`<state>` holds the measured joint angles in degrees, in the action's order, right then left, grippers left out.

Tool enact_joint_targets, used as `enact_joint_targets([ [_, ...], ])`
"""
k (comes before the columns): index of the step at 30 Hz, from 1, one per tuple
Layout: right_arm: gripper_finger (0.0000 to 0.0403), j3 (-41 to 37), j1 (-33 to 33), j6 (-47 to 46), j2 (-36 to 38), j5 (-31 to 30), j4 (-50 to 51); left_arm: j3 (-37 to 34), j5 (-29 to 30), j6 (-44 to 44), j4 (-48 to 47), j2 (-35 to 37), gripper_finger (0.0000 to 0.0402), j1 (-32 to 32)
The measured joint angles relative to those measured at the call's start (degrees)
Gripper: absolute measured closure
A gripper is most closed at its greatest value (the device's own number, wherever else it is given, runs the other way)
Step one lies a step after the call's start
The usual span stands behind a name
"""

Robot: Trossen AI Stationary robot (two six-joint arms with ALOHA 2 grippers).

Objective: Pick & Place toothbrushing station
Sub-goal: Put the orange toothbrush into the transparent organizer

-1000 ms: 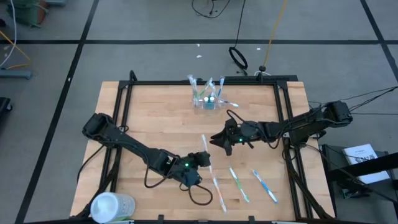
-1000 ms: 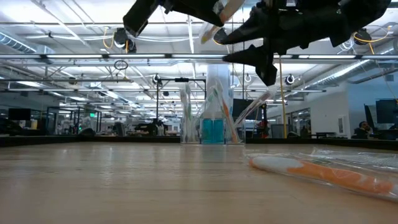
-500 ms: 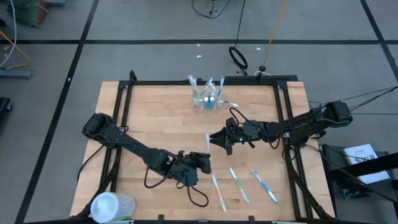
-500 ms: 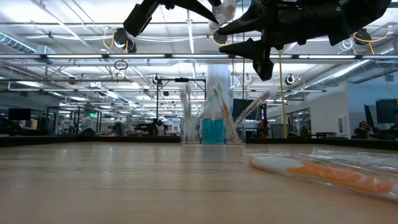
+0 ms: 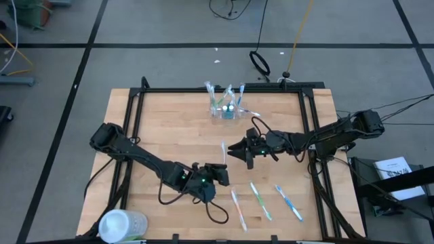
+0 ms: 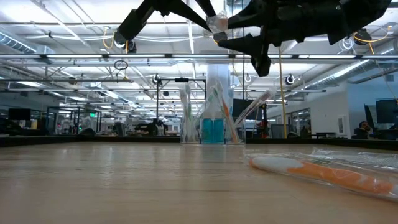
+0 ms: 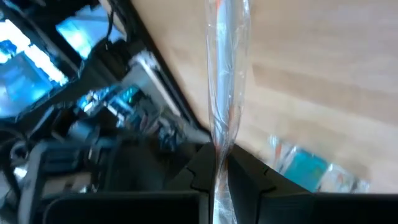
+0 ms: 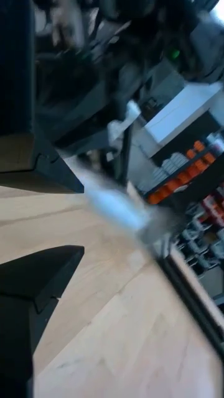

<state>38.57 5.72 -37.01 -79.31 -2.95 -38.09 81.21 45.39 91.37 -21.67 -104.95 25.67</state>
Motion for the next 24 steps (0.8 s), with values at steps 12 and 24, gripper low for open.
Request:
enact_joint_targets([
  [12, 0.0266, 0.00, 0.39, -0.91, 0.02, 0.12, 0.57, 0.00, -1.96, 5.01, 1.27, 0.00, 0.0371, -3.12],
  [24, 0.0272, 0.00, 0.42, 0.89, 0.07, 0.27, -1.96, 0.00, -2.84, 16.47, 6.02, 0.00, 0.0371, -3.37],
])
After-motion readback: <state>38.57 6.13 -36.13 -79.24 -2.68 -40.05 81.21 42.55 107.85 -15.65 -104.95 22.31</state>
